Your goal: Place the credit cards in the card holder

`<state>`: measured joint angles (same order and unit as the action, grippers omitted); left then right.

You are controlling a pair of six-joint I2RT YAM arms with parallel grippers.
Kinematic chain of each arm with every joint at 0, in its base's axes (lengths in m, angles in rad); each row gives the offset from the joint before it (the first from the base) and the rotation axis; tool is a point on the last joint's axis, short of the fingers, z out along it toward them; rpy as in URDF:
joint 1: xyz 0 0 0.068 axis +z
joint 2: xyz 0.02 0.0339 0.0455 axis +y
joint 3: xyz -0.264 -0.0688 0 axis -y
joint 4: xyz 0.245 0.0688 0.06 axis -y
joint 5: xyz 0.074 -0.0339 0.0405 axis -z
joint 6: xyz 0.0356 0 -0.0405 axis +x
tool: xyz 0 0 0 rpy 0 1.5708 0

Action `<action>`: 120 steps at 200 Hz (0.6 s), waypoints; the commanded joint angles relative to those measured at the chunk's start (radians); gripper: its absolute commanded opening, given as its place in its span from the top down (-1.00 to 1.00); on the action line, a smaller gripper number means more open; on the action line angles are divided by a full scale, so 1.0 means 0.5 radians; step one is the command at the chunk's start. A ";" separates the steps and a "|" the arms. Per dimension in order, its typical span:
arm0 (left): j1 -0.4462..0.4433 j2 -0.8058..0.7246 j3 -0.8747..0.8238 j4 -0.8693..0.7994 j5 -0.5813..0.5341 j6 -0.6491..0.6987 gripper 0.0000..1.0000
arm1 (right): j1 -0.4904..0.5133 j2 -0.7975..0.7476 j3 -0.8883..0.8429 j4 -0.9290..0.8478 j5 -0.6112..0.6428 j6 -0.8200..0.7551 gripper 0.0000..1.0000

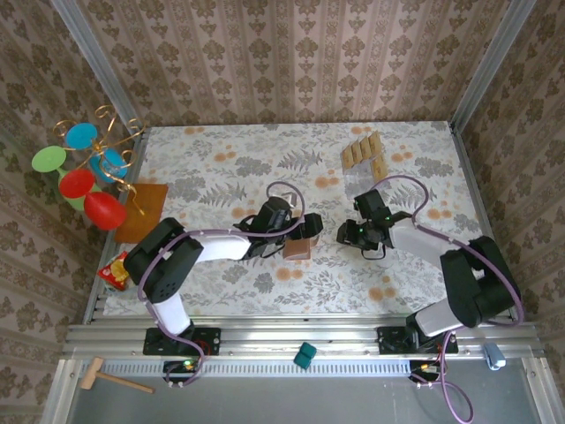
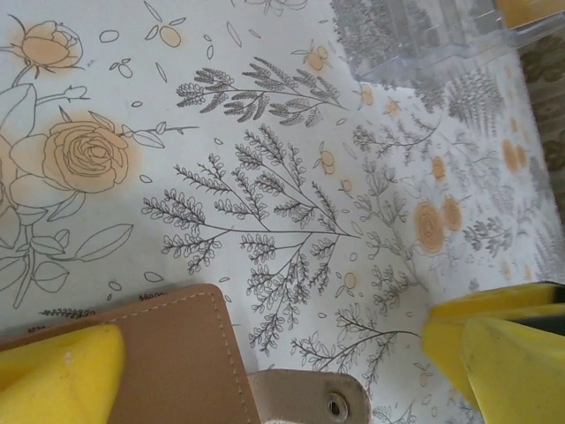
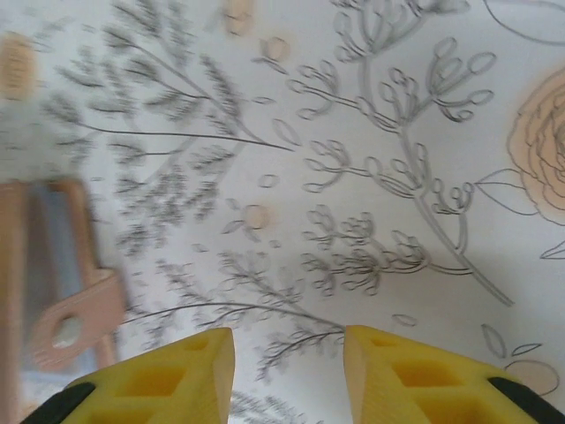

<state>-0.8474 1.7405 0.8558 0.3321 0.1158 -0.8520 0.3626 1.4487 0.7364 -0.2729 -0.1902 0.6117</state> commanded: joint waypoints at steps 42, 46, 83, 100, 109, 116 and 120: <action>-0.014 0.070 0.399 -0.844 -0.163 0.241 -1.00 | 0.200 -0.318 -0.144 0.335 -0.282 0.215 0.85; -0.014 0.077 0.414 -0.857 -0.164 0.241 -1.00 | 0.221 -0.333 -0.173 0.387 -0.279 0.243 0.90; 0.007 0.111 0.523 -0.941 -0.159 0.287 -1.00 | 0.446 -0.446 -0.376 0.812 -0.209 0.300 1.00; 0.039 0.124 0.558 -0.949 -0.126 0.309 -1.00 | 0.546 -0.449 -0.367 0.868 -0.168 0.256 1.00; 0.060 0.128 0.576 -0.950 -0.107 0.317 -1.00 | 0.592 -0.439 -0.350 0.887 -0.148 0.235 1.00; 0.084 0.127 0.591 -0.946 -0.094 0.322 -1.00 | 0.618 -0.421 -0.329 0.896 -0.134 0.223 1.00; 0.095 0.127 0.602 -0.946 -0.088 0.326 -1.00 | 0.629 -0.408 -0.319 0.898 -0.128 0.217 1.00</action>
<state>-0.8341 1.7962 1.1095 -0.0986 0.0563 -0.7280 0.6373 1.2491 0.5526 0.0826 -0.2924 0.7368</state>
